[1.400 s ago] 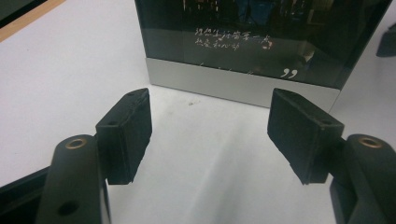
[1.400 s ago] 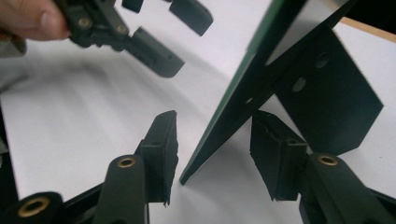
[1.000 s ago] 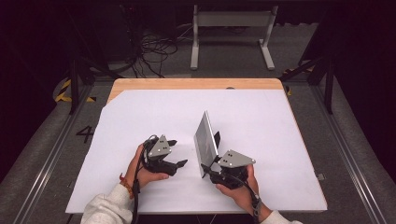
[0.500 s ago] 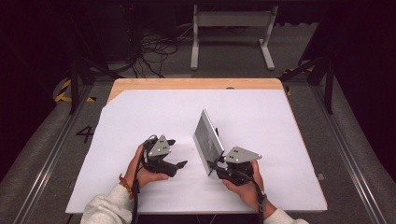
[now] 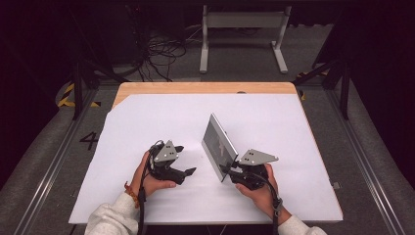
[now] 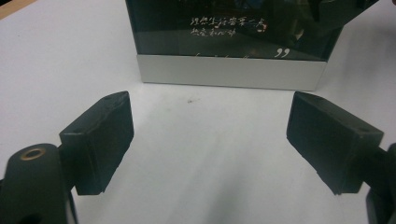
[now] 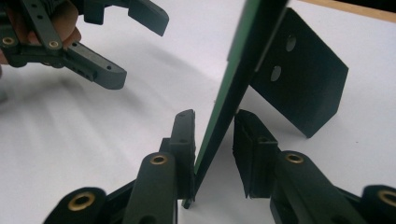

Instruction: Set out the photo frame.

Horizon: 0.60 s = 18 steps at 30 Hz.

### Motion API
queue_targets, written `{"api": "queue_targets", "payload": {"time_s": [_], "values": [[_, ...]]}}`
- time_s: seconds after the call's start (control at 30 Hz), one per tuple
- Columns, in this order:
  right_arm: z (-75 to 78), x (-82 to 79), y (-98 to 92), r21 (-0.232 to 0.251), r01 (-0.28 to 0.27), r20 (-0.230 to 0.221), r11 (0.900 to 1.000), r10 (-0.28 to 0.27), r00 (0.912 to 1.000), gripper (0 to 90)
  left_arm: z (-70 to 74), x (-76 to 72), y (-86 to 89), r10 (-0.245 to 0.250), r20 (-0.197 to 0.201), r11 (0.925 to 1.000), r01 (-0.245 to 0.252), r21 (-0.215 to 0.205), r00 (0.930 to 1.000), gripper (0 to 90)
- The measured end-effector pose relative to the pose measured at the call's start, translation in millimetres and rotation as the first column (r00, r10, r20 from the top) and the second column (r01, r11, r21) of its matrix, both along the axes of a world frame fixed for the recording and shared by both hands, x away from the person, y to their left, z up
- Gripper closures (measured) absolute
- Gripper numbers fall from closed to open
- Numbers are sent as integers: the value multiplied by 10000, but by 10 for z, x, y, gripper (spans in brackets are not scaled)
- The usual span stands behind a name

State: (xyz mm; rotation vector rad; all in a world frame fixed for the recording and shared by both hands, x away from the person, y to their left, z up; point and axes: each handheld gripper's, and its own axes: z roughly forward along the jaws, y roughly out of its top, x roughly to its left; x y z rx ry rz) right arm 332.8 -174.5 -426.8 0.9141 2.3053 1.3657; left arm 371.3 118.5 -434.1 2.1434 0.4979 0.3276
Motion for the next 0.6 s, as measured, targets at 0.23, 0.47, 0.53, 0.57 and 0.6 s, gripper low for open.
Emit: {"api": "queue_targets", "payload": {"time_s": [0.23, 0.47, 0.53, 0.57, 0.6], "values": [[19, 89, -119, 149, -308, -417, 9994, 314, 9986, 751, -49, 27, -88, -202, -294, 9997, 205, 108, 9994, 155], [54, 191, -223, 19, -712, -744, 9975, 711, 9947, 779, -35, 47, -184, -307, -263, 9995, 309, 55, 9992, 158], [53, 206, -240, 46, -753, -762, 9972, 754, 9942, 786, -35, 49, -201, -346, -300, 9994, 347, 7, 9990, 157], [54, 210, -244, 6, -756, -745, 9971, 754, 9944, 791, -36, 45, -208, -388, -310, 9992, 389, 39, 9988, 156], [56, 212, -247, -47, -736, -706, 9973, 731, 9948, 802, -37, 41, -212, -407, -301, 9991, 409, 78, 9987, 155]]}}
